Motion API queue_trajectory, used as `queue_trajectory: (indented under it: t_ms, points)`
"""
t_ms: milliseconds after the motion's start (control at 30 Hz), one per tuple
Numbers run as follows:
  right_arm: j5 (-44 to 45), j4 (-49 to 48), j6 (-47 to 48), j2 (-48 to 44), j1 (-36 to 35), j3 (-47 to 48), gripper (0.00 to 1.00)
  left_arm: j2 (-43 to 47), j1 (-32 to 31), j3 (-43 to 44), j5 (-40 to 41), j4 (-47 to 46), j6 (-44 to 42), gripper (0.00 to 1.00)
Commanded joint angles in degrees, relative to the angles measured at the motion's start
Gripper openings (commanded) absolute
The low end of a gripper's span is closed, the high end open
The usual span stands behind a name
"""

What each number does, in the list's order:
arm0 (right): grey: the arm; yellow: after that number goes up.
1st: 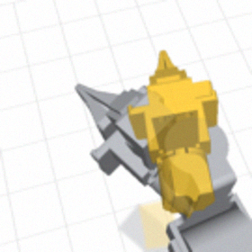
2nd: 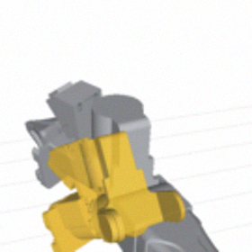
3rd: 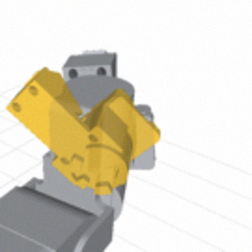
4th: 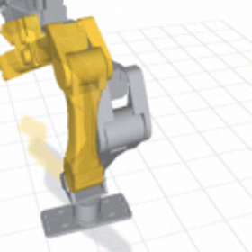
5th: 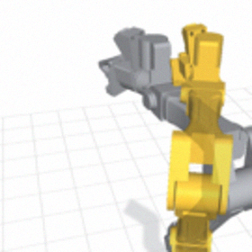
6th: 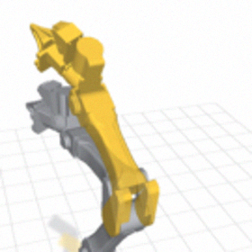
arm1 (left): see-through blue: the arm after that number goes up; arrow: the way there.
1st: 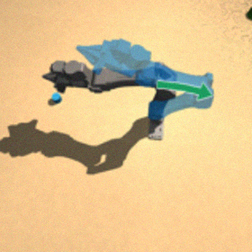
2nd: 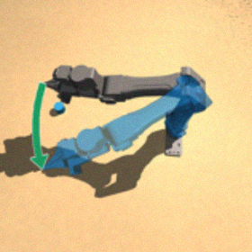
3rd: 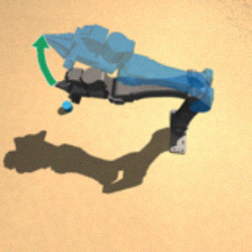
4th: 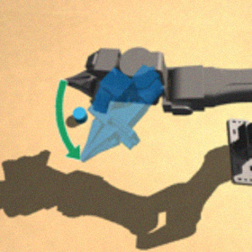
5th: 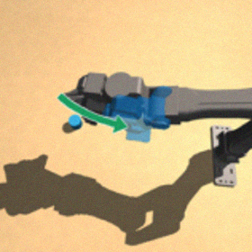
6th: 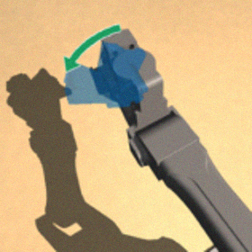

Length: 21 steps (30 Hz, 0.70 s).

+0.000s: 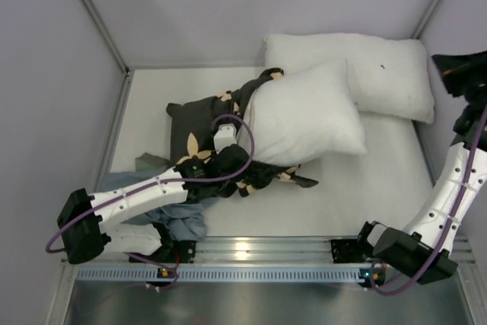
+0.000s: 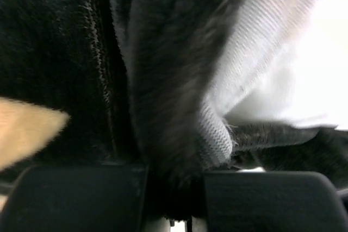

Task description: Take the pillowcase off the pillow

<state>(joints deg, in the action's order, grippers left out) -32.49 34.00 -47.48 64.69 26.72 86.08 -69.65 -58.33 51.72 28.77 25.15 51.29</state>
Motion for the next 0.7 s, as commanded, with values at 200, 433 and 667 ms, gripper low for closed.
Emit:
queue_trajectory:
  t_ms: [200,433,667]
  points:
    - [-10.5,-27.0,-11.9,-0.2,12.4,0.6,0.0,-0.7,2.3,-1.6,-0.4,15.6,-6.4,0.0]
    - [-4.2,-20.0,2.6,-2.8,-10.5,-5.6,0.0,0.0,2.3,4.9,-8.0,9.9,-14.2,0.1]
    - [-1.6,-16.3,11.7,-3.6,-20.3,-20.9,0.89,0.8,2.3,18.4,-3.7,10.8,-21.7,0.99]
